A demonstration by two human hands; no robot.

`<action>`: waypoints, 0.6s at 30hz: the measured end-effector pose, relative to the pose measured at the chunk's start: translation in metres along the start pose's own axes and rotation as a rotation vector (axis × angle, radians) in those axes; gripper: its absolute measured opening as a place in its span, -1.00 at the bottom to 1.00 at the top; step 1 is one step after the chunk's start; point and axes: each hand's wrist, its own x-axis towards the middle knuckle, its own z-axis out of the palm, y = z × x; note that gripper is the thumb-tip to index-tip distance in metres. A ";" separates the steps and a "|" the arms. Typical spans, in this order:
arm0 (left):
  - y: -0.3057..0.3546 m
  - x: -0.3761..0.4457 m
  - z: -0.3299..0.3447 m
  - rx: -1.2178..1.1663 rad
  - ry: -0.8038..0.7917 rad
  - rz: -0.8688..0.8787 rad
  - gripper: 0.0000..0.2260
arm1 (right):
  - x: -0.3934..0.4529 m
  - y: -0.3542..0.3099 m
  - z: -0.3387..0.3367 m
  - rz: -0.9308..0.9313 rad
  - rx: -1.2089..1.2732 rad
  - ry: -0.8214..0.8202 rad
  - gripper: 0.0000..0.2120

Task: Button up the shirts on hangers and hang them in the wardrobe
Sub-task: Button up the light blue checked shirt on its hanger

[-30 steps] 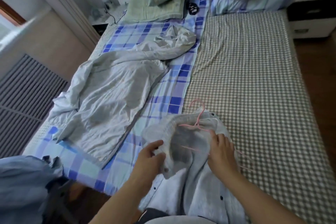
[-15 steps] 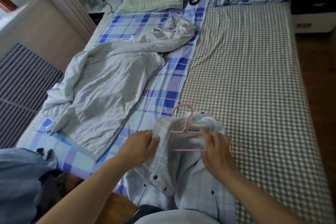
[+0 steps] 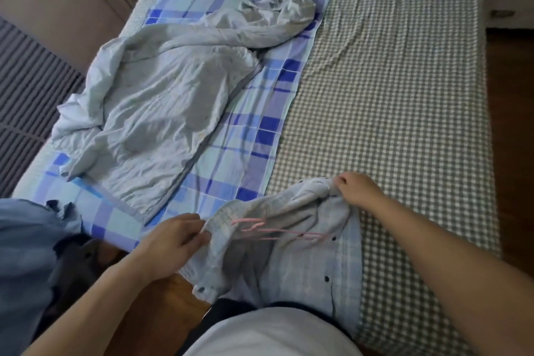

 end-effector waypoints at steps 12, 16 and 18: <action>-0.022 -0.064 0.002 -0.135 0.125 -0.187 -0.76 | 0.021 -0.080 0.017 0.045 0.235 -0.379 -0.45; -0.031 -0.061 0.008 -0.104 0.115 -0.190 -0.44 | 0.001 -0.089 0.000 0.021 0.610 -0.184 -0.74; -0.032 -0.054 0.009 -0.041 0.097 -0.113 -0.36 | -0.014 -0.083 -0.022 0.001 0.484 0.023 -0.79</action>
